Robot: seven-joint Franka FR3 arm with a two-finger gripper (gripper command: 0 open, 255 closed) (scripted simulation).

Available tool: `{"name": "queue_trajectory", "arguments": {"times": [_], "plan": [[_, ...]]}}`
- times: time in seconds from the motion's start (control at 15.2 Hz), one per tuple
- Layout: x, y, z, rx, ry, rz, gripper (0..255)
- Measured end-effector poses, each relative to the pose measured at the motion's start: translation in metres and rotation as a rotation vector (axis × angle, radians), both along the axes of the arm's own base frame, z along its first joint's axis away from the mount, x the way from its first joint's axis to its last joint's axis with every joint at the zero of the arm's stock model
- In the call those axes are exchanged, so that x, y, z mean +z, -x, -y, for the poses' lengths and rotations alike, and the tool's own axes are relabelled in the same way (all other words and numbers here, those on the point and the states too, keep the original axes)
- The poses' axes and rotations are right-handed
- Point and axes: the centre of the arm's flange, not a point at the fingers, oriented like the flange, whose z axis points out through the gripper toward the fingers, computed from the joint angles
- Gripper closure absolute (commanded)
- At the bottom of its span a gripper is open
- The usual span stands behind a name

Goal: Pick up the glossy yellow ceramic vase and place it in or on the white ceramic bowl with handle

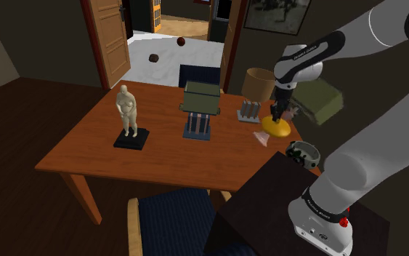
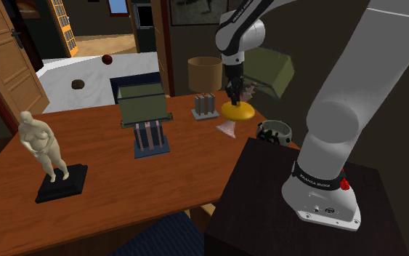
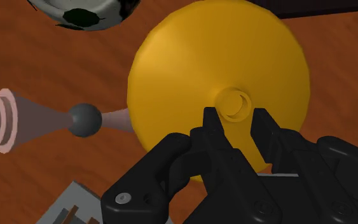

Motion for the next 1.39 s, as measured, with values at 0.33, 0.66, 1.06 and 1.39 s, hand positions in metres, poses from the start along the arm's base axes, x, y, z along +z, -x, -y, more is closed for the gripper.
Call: {"name": "queue_trajectory", "arguments": {"times": [0.33,0.66,1.06,1.39], "plan": [[0.009,0.05,0.048,0.0,0.0,0.001,255],[0.02,0.097,0.093,-0.001,0.0,0.001,255],[0.025,0.153,0.146,0.0,0.0,0.001,255],[0.012,0.173,0.166,0.001,-0.001,0.0,255]]}}
